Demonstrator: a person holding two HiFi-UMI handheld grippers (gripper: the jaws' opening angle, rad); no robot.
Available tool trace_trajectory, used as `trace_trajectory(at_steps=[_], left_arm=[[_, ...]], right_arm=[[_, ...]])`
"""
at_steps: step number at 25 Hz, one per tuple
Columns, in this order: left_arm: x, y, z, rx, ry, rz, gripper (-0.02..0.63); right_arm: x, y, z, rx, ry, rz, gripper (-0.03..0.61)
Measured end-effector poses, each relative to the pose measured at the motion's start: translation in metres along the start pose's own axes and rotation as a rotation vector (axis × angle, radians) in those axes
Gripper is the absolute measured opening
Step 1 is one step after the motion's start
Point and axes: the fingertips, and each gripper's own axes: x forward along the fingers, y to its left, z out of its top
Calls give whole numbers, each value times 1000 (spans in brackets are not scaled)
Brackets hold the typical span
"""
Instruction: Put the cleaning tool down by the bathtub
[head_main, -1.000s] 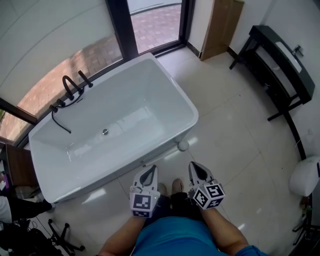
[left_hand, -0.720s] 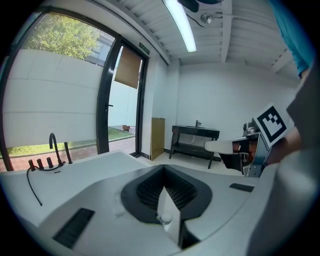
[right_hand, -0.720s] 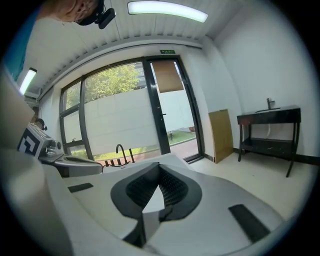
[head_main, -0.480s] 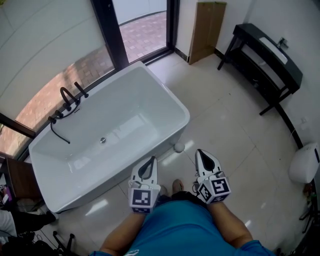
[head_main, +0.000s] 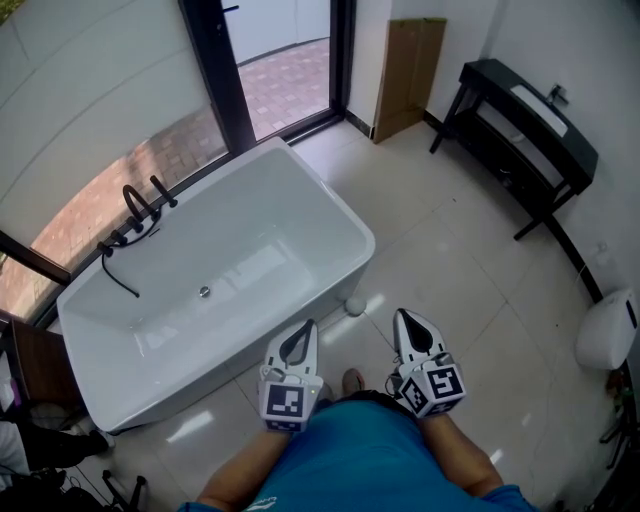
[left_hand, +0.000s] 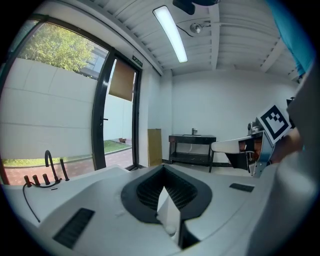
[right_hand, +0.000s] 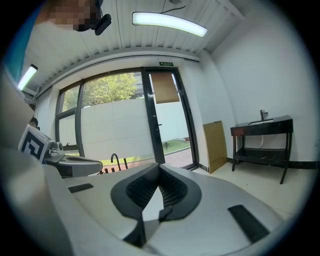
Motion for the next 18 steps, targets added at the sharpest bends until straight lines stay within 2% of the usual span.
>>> trace_trajectory(at_steps=[6, 18], left_arm=[[-6, -17, 10, 11, -36, -37, 0], [7, -52, 13, 51, -17, -108, 0]], right_arm=[[-13, 1, 18, 1, -40, 0, 3], [-34, -29, 12, 18, -20, -65, 3]])
